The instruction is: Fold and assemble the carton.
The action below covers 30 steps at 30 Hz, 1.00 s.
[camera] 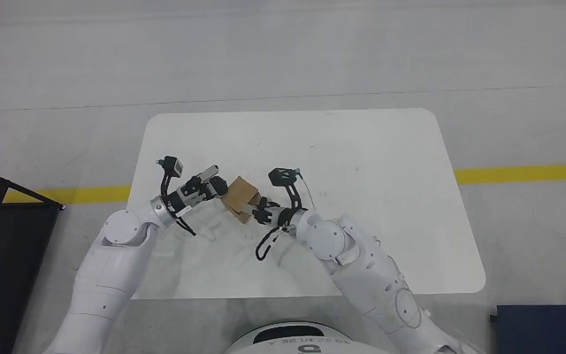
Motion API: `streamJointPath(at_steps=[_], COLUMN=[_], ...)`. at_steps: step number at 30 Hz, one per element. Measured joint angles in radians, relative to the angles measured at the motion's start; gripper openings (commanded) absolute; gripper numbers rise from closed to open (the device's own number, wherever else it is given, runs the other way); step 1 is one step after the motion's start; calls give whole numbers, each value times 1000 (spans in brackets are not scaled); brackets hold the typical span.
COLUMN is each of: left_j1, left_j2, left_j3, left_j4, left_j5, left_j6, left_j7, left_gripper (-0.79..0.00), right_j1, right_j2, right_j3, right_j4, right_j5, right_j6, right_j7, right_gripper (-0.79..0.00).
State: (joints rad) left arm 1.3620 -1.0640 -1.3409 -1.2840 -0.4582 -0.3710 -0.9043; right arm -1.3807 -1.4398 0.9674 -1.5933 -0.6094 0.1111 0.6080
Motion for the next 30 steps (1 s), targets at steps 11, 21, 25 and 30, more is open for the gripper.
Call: streamJointPath(at_steps=[11,21,25,30], left_j1=[-2,-8,-9,-12], left_j2=[-2,-4,-5,-7], left_j3=[3,10,16,24], left_j4=[7,17,18,17], left_j5=[-2,-2,0,1], left_j6=[-1,0,1,4], left_j7=[1,-2,-8,-9], left_gripper=[0,0,0,0], right_j1=[-24,-10,37,84], right_j2=[13,12,5,-7], right_j3=[14,-23,-67,-102], right_j4=[-39,-46,16,55], right_j5=[-56,-91,-161,-177], right_j6=[43,37,90,129], right_j7=[-24,-52,-34,-37], right_gripper=[-299,-280,-305,-314])
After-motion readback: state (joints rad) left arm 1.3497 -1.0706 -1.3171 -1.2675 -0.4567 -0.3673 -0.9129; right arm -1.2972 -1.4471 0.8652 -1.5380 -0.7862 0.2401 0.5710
